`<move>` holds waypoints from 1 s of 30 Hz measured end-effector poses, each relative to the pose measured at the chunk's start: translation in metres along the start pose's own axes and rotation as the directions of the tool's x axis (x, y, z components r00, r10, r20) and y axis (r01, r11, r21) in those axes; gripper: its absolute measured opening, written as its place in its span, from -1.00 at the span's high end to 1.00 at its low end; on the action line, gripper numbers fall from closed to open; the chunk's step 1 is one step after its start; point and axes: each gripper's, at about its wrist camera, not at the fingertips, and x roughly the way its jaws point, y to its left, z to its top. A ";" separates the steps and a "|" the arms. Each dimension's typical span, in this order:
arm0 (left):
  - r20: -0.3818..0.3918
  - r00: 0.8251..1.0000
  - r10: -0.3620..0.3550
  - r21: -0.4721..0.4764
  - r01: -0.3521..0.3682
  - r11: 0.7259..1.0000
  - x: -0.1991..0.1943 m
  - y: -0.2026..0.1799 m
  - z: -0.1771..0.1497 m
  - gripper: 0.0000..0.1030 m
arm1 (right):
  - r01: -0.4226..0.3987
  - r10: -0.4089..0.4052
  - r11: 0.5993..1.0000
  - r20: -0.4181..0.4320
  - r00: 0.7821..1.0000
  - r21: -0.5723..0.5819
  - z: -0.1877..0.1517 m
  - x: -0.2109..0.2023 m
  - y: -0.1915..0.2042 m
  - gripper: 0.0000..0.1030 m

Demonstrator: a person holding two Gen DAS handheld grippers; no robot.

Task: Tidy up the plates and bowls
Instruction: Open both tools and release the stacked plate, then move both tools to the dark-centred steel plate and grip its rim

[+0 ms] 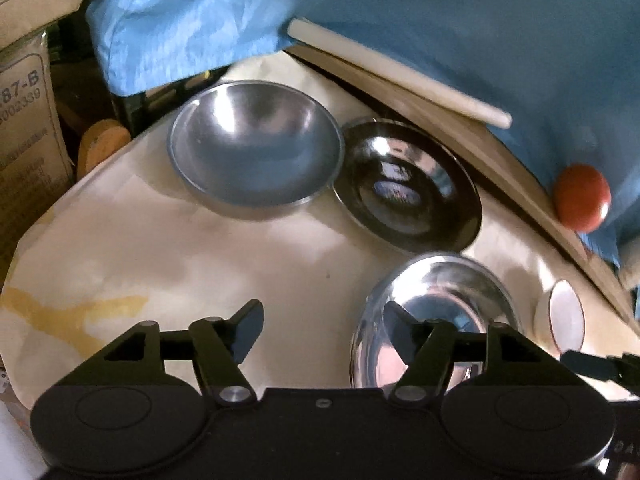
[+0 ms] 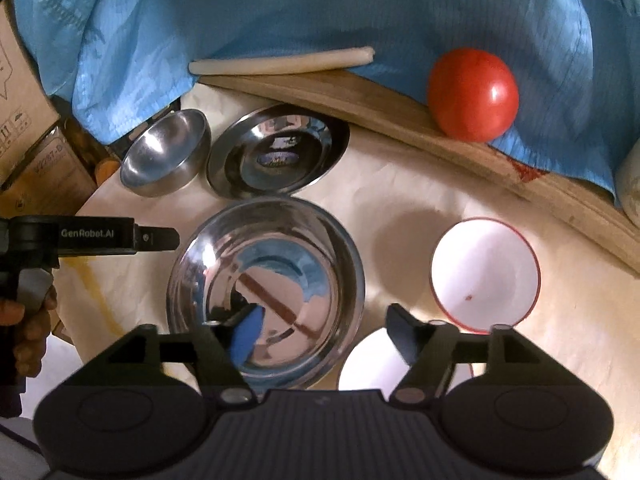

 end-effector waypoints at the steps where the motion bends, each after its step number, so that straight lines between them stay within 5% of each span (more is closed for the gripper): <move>1: 0.005 1.000 0.000 -0.012 0.000 1.000 0.002 0.000 0.002 -0.35 | 0.003 -0.003 1.000 -0.001 1.000 -0.002 0.003 0.001 0.000 -0.56; 12: 0.048 0.999 -0.019 -0.137 0.025 0.990 0.020 -0.002 0.023 -0.43 | 0.028 -0.028 1.000 0.041 0.999 -0.004 0.053 0.018 -0.007 -0.75; 13: 0.049 0.999 -0.024 -0.153 0.031 0.988 0.022 -0.002 0.025 -0.43 | 0.047 -0.045 0.999 0.113 0.993 -0.015 0.058 0.021 -0.008 -0.75; 20: 0.074 0.996 -0.047 -0.233 0.063 0.970 0.034 -0.004 0.031 -0.58 | 0.051 -0.055 0.998 0.175 0.983 0.028 0.083 0.044 -0.012 -0.75; 30: 0.096 0.992 -0.078 -0.285 0.103 0.953 0.045 -0.006 0.034 -0.58 | 0.009 -0.019 0.998 0.173 0.985 0.060 0.097 0.073 -0.006 -0.42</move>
